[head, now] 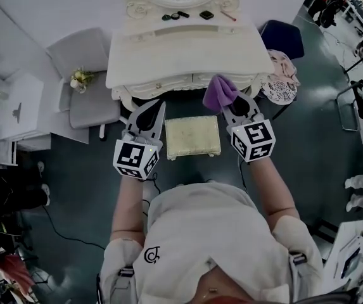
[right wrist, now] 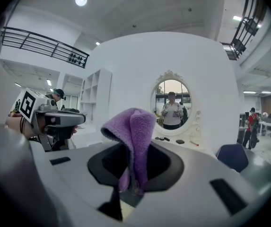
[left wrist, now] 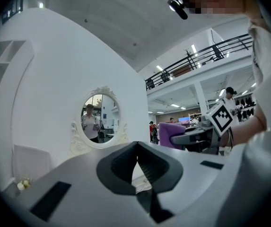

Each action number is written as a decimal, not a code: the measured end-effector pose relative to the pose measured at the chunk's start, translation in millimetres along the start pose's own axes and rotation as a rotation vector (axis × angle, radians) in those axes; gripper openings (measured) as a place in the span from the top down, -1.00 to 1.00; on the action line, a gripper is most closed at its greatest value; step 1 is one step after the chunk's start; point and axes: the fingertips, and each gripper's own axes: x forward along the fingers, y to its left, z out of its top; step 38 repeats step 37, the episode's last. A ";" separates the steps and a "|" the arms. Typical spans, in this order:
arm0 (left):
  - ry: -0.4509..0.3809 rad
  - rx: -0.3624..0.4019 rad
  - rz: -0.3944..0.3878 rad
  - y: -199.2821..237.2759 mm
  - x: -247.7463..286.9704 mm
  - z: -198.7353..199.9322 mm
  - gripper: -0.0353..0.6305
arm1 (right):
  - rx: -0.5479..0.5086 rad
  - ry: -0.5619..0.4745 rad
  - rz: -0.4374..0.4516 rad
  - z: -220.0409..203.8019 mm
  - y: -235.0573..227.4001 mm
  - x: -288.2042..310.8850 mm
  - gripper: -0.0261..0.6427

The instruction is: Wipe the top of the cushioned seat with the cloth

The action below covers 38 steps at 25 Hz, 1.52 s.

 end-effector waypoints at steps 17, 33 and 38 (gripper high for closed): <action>0.040 0.037 0.061 2.4 -25.4 -15.5 0.85 | -0.019 -0.114 0.035 3.6 24.8 -23.7 0.72; 0.058 0.049 0.071 -17.8 -34.9 -26.7 0.85 | -0.088 -0.138 -0.006 -8.9 35.9 -41.7 0.72; 0.064 0.061 0.056 -27.2 -35.5 -28.3 0.85 | -0.105 -0.148 -0.026 -8.1 37.9 -45.5 0.72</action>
